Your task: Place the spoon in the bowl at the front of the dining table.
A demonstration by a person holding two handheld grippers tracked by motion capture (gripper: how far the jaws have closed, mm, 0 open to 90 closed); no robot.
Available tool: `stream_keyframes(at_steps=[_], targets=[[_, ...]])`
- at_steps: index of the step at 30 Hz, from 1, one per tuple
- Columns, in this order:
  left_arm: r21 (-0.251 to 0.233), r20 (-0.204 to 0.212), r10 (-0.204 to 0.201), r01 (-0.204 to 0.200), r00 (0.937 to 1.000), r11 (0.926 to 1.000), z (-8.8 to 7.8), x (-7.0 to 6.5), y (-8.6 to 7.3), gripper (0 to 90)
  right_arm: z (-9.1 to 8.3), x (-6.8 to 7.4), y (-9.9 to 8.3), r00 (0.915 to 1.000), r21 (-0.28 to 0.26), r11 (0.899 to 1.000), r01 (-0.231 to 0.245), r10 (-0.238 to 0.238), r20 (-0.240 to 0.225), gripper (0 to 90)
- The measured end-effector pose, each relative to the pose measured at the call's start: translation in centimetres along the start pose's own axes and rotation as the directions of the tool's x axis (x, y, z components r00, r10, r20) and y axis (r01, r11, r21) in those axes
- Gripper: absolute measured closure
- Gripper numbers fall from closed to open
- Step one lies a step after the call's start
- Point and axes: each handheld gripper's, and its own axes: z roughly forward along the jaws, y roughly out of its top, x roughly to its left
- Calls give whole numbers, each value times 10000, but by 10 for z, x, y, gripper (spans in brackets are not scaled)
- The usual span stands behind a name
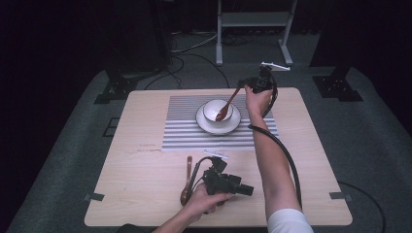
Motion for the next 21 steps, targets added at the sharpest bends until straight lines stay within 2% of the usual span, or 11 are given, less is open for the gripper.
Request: stream_keyframes(at_steps=[21], targets=[[40,-61,24,-24,10000,10000,-2,2,1,61,6,-14,-14,10000,598,9982,-7,12,-82,821]])
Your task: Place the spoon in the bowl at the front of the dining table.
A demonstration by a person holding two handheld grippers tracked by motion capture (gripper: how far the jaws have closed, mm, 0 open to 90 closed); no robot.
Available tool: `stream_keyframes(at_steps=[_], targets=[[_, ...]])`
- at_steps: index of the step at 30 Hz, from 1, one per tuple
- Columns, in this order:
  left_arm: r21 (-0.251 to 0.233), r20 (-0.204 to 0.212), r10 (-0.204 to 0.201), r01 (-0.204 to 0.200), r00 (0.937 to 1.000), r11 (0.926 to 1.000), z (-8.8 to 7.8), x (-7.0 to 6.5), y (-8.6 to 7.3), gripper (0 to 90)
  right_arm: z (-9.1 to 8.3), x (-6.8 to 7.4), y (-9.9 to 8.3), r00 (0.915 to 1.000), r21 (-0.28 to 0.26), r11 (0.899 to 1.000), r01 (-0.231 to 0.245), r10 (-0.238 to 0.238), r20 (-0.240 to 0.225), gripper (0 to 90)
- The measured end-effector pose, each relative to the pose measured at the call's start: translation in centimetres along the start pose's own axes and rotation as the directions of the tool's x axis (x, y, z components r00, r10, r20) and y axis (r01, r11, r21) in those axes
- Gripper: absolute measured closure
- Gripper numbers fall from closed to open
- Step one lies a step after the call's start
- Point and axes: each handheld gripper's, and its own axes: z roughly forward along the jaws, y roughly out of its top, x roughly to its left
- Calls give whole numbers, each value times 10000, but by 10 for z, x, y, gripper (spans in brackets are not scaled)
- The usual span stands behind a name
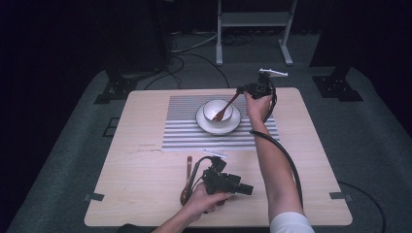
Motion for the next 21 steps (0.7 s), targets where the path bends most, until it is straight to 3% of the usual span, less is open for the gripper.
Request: stream_keyframes(at_steps=[21], targets=[[12,-24,-9,9,10000,10000,2,1,-1,61,-4,-8,-3,9999,298,9996,25,-21,-112,802]])
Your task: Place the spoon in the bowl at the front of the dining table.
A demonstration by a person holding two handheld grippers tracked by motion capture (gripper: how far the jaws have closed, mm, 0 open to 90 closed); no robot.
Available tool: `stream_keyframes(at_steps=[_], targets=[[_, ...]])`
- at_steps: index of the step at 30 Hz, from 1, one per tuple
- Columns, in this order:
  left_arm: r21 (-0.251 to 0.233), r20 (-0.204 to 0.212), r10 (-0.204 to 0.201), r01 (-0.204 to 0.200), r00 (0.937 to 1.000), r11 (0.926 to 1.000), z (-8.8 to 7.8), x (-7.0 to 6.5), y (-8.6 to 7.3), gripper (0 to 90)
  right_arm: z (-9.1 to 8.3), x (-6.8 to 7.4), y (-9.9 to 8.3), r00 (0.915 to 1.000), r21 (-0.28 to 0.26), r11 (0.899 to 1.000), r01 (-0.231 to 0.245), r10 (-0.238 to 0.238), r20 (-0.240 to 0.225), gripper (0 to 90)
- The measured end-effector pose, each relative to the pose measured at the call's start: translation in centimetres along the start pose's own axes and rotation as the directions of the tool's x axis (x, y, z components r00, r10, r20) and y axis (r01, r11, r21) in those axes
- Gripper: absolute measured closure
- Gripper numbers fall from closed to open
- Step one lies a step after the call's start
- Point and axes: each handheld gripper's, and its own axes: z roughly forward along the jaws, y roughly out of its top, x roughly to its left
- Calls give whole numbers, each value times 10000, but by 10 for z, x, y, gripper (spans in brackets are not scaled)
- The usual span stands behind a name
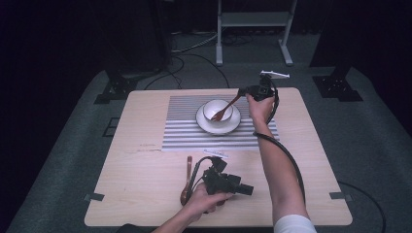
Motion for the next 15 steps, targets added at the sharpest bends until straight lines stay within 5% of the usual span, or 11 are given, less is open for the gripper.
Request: stream_keyframes(at_steps=[15], targets=[[7,-14,-5,5,10000,10000,1,0,0,61,-1,-6,-4,10000,291,9996,-14,16,-88,767]])
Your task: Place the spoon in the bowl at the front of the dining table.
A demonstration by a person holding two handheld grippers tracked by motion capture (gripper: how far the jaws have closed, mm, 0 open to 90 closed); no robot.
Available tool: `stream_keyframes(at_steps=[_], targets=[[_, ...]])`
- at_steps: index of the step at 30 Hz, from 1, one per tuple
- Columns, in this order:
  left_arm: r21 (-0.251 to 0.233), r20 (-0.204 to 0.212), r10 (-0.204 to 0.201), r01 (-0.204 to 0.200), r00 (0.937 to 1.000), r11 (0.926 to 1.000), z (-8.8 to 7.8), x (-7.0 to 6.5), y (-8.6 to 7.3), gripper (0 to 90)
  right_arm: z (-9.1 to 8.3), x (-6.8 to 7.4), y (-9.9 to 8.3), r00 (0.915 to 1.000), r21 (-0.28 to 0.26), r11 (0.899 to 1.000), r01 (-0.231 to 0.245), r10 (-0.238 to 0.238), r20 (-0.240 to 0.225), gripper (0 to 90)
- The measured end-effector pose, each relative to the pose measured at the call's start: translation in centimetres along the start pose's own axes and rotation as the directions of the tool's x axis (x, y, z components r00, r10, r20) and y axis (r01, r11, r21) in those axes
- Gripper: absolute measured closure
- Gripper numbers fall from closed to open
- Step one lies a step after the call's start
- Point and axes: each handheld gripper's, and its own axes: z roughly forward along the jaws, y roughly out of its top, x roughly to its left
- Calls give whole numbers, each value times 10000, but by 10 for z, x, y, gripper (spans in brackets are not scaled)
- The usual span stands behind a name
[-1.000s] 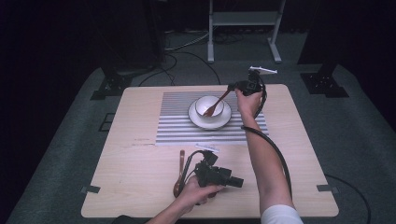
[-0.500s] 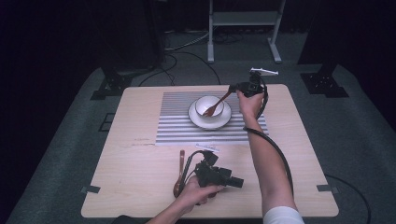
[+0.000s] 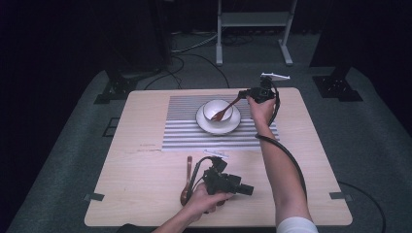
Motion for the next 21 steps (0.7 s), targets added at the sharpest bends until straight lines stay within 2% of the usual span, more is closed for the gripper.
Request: stream_keyframes(at_steps=[21], targets=[[114,-23,0,1,10000,9999,3,0,0,61,-10,-10,-7,9998,283,9996,67,-62,-170,711]])
